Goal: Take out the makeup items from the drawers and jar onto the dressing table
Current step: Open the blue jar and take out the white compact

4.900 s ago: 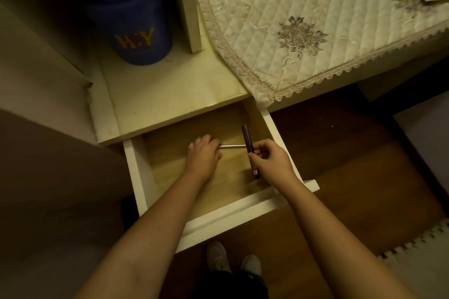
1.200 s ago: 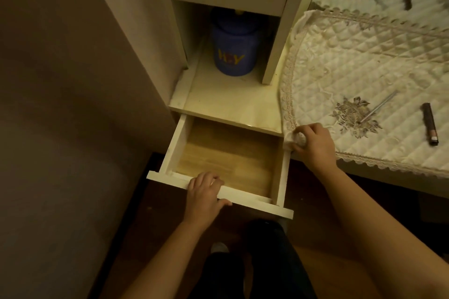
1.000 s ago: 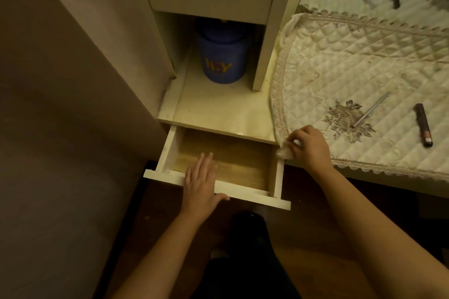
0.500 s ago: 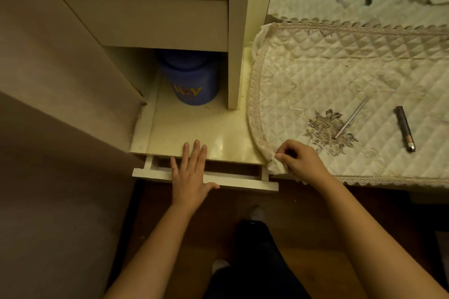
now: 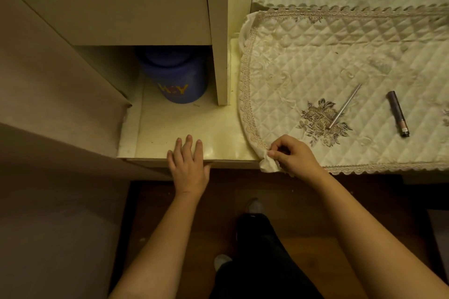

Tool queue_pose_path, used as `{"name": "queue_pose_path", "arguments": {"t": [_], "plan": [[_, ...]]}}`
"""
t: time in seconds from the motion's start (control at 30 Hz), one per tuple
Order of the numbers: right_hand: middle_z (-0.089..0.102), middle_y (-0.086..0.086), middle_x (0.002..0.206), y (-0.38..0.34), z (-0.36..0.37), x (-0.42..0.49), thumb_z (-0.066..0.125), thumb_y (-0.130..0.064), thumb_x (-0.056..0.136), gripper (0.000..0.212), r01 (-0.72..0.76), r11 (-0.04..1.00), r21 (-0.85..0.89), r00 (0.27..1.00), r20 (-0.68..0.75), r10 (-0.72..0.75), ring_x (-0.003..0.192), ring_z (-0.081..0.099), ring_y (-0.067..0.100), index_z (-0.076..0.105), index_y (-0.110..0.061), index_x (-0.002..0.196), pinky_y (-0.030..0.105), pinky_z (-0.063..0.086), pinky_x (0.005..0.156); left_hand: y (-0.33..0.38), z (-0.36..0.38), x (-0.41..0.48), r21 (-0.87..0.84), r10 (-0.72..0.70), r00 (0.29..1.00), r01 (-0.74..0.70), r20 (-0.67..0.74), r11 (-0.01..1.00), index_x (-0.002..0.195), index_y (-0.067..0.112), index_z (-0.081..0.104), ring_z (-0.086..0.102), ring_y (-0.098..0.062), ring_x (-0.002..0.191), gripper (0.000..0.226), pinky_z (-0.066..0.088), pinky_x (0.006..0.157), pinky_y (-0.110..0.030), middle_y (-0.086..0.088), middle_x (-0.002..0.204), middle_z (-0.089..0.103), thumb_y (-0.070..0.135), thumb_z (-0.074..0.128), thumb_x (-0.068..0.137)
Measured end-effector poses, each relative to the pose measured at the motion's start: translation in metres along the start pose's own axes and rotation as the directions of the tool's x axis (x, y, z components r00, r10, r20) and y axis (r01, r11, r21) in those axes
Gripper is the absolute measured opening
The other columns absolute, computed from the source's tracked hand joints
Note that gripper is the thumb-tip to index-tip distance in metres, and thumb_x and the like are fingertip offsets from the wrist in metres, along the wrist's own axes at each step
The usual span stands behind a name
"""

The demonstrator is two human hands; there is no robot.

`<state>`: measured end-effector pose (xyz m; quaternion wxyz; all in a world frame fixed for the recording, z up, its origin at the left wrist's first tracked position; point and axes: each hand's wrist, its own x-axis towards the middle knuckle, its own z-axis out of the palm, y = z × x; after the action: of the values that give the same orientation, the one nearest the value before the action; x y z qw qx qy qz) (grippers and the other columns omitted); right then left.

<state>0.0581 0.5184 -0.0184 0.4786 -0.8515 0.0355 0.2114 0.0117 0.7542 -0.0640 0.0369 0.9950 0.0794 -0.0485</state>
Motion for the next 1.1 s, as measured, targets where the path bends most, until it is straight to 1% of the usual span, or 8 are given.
{"name": "queue_pose_path", "arguments": {"t": [0.1,0.23,0.37,0.4,0.57,0.83,0.93,1.1], "plan": [[0.054,-0.007,0.063,0.001,0.004,-0.001,0.068,-0.017,0.078,0.023,0.012,0.999,-0.038,1.000,-0.018,-0.013,0.044,0.053,-0.004,0.053,-0.029,0.065,0.010,0.037,0.041,-0.002,-0.001,0.001,0.012,0.018,1.000,-0.018,-0.008,1.000,0.121,0.011,0.046,0.048,-0.041,0.121,0.080,0.039,0.096,-0.057,-0.020,0.128,0.055,0.033,0.083,0.055],[0.055,-0.001,0.077,-0.004,0.009,-0.007,0.069,-0.015,0.076,0.029,0.070,0.990,-0.125,0.995,-0.063,-0.079,0.062,0.054,0.014,0.051,-0.031,0.061,0.030,0.046,0.062,0.002,-0.010,-0.001,-0.067,-0.010,0.999,0.012,0.036,0.998,0.132,0.011,0.037,0.027,-0.038,0.135,0.072,0.024,0.109,-0.054,-0.019,0.143,0.037,0.032,0.072,0.072],[0.048,-0.001,0.087,-0.008,0.013,-0.018,0.065,-0.013,0.079,0.002,0.111,0.967,-0.229,0.991,-0.048,-0.125,0.085,0.050,0.019,0.064,-0.014,0.077,0.028,0.038,0.073,0.000,-0.023,-0.006,-0.144,0.025,0.992,-0.007,0.123,0.990,0.141,0.016,0.018,0.002,-0.029,0.142,0.076,0.008,0.115,-0.048,-0.010,0.155,0.011,0.039,0.060,0.081],[0.048,-0.001,0.091,-0.009,0.014,-0.021,0.064,-0.014,0.079,0.006,0.112,0.962,-0.247,0.991,-0.038,-0.125,0.091,0.050,0.019,0.066,-0.010,0.083,0.028,0.038,0.077,-0.003,-0.029,-0.009,-0.198,0.038,0.988,-0.008,0.147,0.980,0.141,0.018,0.016,0.000,-0.027,0.143,0.076,0.007,0.116,-0.047,-0.008,0.155,0.008,0.039,0.059,0.082],[0.054,0.000,0.105,-0.026,0.012,-0.035,0.058,-0.018,0.085,0.019,0.094,0.990,-0.102,0.993,-0.059,-0.100,0.098,0.052,0.014,0.064,-0.012,0.102,0.027,0.042,0.084,-0.016,-0.070,-0.029,-0.648,-0.115,0.986,0.165,0.119,0.743,0.136,0.019,0.032,0.027,-0.019,0.136,0.058,0.028,0.111,-0.039,-0.003,0.149,0.028,0.028,0.059,0.085],[0.052,-0.007,0.126,-0.101,0.035,-0.011,0.055,-0.018,0.088,0.042,0.236,0.955,0.179,0.960,0.108,-0.258,0.116,0.050,0.008,0.046,-0.022,0.128,0.031,0.042,0.099,-0.031,-0.106,-0.021,-0.862,-0.398,0.912,0.280,0.101,0.423,0.130,0.018,0.042,0.042,-0.015,0.124,0.045,0.035,0.092,-0.027,-0.006,0.136,0.047,0.021,0.056,0.087],[0.045,-0.001,0.139,-0.126,0.051,0.005,0.053,-0.019,0.089,0.048,0.218,0.940,0.261,0.957,0.133,-0.259,0.124,0.043,0.010,0.037,-0.019,0.135,0.035,0.038,0.105,-0.030,-0.112,0.001,-0.893,-0.447,0.892,0.252,0.066,0.373,0.128,0.015,0.044,0.046,-0.016,0.122,0.039,0.037,0.092,-0.028,-0.006,0.135,0.048,0.019,0.051,0.090],[0.028,-0.002,0.152,-0.155,0.078,0.029,0.049,-0.023,0.091,0.061,0.148,0.901,0.407,0.975,0.091,-0.201,0.136,0.032,0.013,0.019,-0.021,0.144,0.026,0.030,0.107,-0.034,-0.121,0.046,-0.900,-0.434,0.899,0.228,0.048,0.372,0.130,0.015,0.042,0.046,-0.019,0.122,0.041,0.039,0.094,-0.031,-0.007,0.136,0.048,0.021,0.050,0.090]]}}
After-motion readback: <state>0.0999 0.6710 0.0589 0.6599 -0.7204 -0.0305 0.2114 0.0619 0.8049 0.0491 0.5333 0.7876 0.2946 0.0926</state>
